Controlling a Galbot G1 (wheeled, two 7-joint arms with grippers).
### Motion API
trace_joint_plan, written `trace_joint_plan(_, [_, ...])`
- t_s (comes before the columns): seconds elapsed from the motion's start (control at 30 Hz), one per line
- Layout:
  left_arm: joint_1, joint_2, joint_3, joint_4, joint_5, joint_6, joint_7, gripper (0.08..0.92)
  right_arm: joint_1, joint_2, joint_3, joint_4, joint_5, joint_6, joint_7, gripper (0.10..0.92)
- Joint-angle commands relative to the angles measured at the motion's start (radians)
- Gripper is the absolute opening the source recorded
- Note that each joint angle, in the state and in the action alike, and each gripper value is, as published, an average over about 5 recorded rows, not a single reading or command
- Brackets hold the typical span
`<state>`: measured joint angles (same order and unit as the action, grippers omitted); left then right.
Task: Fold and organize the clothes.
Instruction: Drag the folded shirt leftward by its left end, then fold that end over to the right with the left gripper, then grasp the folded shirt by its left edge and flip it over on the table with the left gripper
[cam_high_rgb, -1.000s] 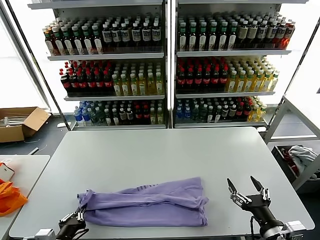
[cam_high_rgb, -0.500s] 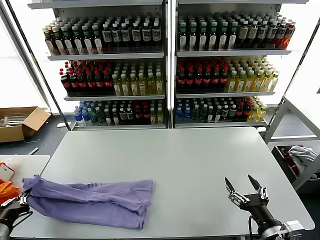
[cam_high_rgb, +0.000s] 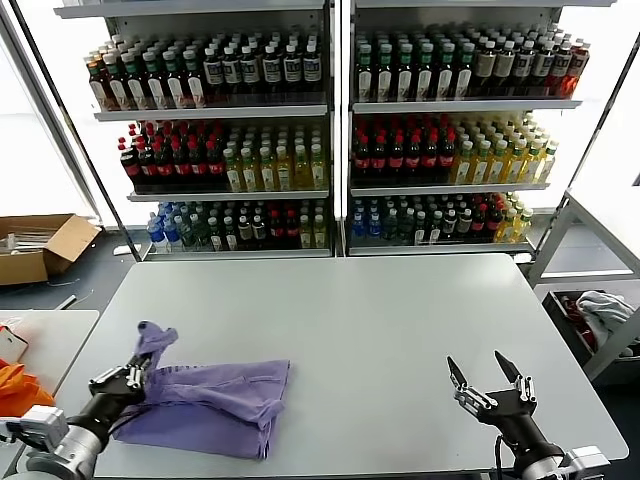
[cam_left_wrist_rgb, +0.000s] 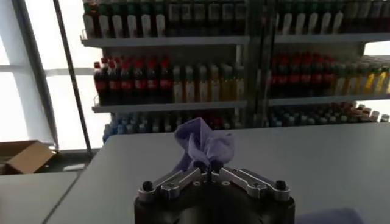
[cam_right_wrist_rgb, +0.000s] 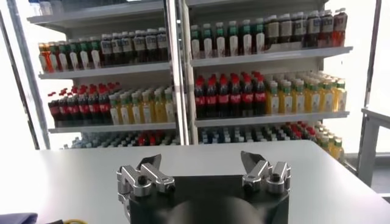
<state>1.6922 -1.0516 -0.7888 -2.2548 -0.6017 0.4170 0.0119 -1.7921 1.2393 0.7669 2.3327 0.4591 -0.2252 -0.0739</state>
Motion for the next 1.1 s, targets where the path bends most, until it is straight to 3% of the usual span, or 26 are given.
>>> trace_joint_plan(0.03, [-0.015,-0.026,0.389,-0.041,0.07,0.004,-0.004,0.091,-0.012,0.007,0.009,0.008,-0.005,0.002,0.0,0.823])
trace_joint_plan(0.33, [-0.062,-0.139,0.474,0.084,0.026,0.036,-0.028,0.1,-0.017,0.007,0.016,-0.005,-0.005,0.004,-0.002,0.823])
trace_joint_plan(0.43, [-0.058,-0.142,0.451,0.067,0.019,0.032,-0.03,0.153,-0.02,0.006,0.016,-0.012,-0.006,0.006,-0.004,0.823])
trace_joint_plan(0.67, [0.012,-0.075,0.292,-0.149,-0.09,0.045,-0.05,0.352,0.003,0.007,0.0,-0.014,-0.005,0.003,-0.003,0.823])
trace_joint_plan(0.8, [0.006,-0.026,0.111,-0.258,-0.168,0.055,-0.077,0.473,0.009,0.009,-0.007,-0.013,-0.005,0.003,-0.003,0.823])
trace_joint_plan(0.97, [-0.019,0.014,-0.121,-0.104,-0.143,0.044,-0.06,0.612,-0.007,0.009,-0.004,-0.008,-0.003,0.009,-0.008,0.823])
trace_joint_plan(1.1, [0.01,0.008,-0.151,0.073,-0.049,0.031,-0.034,0.741,-0.024,0.007,0.008,-0.005,0.001,0.016,-0.011,0.823])
